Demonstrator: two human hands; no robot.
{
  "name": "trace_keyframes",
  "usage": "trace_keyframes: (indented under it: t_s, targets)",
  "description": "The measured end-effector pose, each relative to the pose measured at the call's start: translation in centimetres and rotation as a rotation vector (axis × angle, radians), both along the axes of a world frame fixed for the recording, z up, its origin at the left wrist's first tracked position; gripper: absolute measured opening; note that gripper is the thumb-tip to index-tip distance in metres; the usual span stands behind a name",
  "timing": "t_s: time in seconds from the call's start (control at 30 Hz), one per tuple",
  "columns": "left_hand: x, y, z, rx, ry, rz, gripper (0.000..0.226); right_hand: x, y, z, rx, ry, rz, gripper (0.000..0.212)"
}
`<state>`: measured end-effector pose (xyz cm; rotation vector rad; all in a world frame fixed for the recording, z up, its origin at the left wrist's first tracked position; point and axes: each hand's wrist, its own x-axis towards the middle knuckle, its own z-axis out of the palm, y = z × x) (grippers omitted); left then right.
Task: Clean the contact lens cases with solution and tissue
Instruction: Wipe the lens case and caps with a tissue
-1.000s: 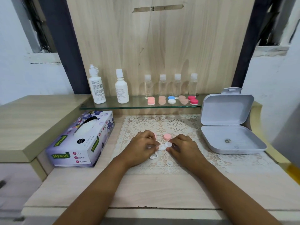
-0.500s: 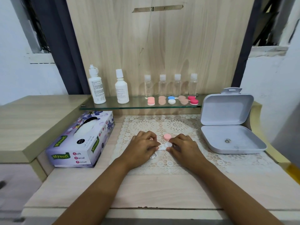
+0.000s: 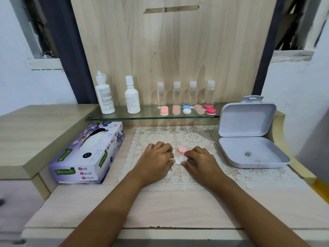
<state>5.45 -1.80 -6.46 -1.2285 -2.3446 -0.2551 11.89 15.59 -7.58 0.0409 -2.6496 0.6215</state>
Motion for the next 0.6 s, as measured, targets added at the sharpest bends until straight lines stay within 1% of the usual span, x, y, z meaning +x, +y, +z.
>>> trace_keyframes:
  t_s: [0.17,0.23,0.3,0.33,0.4,0.47,0.53,0.6]
  targets:
    - [-0.59,0.09,-0.89,0.166,-0.337,-0.016,0.022,-0.04,0.04,0.01,0.001,0.005,0.002,0.029]
    - [-0.65,0.02,-0.87,0.214,-0.395,-0.018,0.02,-0.04,0.05,0.01,0.005,0.006,0.004,0.028]
    - [-0.65,-0.08,-0.85,0.188,-0.376,-0.002,0.022,-0.04,0.04,-0.04,0.009,0.009,0.003,0.028]
    - [-0.57,-0.14,-0.79,0.15,-0.322,0.018,0.024,-0.03,0.05,-0.05,0.01,0.01,0.002,0.028]
    - [-0.37,-0.26,-0.46,0.075,-0.144,0.035,0.034,-0.04,0.05,0.0,0.01,0.007,0.0,0.028]
    - [-0.05,-0.37,-0.12,0.02,-0.038,0.026,0.043,-0.03,0.05,0.05,0.011,-0.004,-0.002,0.029]
    - [-0.05,-0.38,0.03,0.01,0.003,0.018,0.04,-0.04,0.03,0.09,0.01,-0.009,-0.006,0.029]
    - [0.02,-0.18,0.01,0.016,-0.022,0.008,0.032,-0.04,0.01,0.04,0.01,-0.003,-0.007,0.029]
